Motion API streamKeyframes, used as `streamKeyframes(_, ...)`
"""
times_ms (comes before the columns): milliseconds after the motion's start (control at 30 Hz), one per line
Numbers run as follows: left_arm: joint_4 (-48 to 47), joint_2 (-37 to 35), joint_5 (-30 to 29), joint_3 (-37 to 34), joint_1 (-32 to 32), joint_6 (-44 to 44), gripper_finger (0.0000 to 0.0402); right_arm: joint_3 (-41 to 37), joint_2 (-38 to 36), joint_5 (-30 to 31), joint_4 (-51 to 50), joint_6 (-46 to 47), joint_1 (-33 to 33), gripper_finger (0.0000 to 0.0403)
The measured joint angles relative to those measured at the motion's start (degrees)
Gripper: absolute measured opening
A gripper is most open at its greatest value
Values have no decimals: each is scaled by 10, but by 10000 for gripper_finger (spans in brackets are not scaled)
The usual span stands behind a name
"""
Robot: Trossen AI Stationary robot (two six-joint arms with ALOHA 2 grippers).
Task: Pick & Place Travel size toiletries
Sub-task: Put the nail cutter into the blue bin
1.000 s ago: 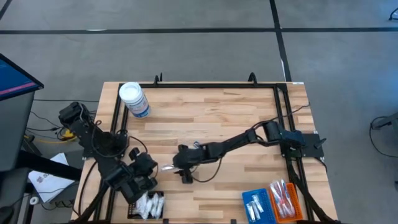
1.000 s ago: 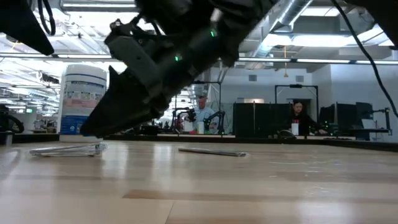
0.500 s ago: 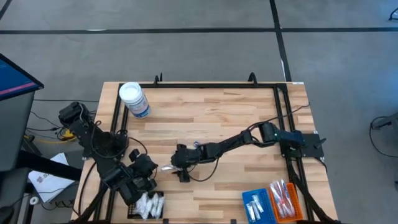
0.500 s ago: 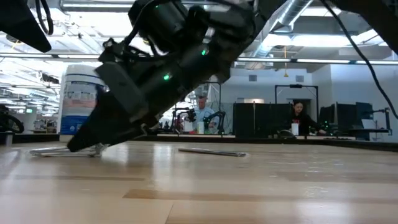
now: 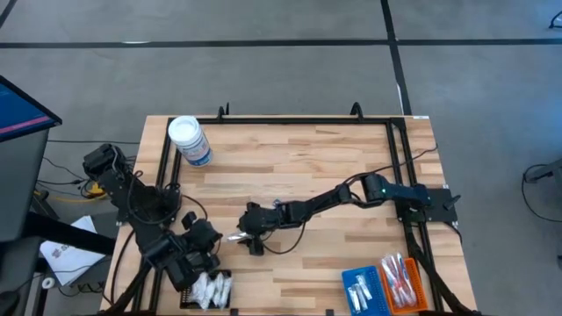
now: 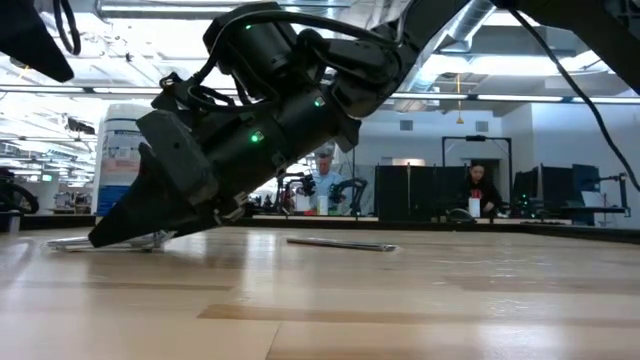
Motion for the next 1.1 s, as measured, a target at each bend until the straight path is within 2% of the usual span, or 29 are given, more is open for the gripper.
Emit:
streamKeyframes(133, 2, 0, -2, 0, -4, 0, 1, 1, 1, 4, -19, 0, 4, 257)
streamKeyframes(267, 4, 0, -2, 0, -4, 0, 1, 2, 10, 30, -39, -11, 7, 213)
streamKeyframes(567, 8, 0, -7, 0, -4, 3, 1, 2, 15, 35, -45, -5, 7, 48)
streamKeyframes(667, 7, 0, -27, 0, -4, 4, 1, 2, 4, 34, -62, -4, 7, 51)
streamKeyframes(767, 7, 0, -83, 0, -5, 5, 1, 0, -24, 40, -110, 7, 12, 51)
streamKeyframes(933, 7, -5, -196, 0, -15, 25, 1, -7, -78, 92, -213, -9, 35, 51)
streamKeyframes(1000, 7, -9, -220, 0, -22, 40, 1, -8, -100, 105, -250, -11, 47, 51)
streamKeyframes(1100, 7, -21, -237, 0, -25, 60, 1, -6, -153, 158, -312, -9, 70, 51)
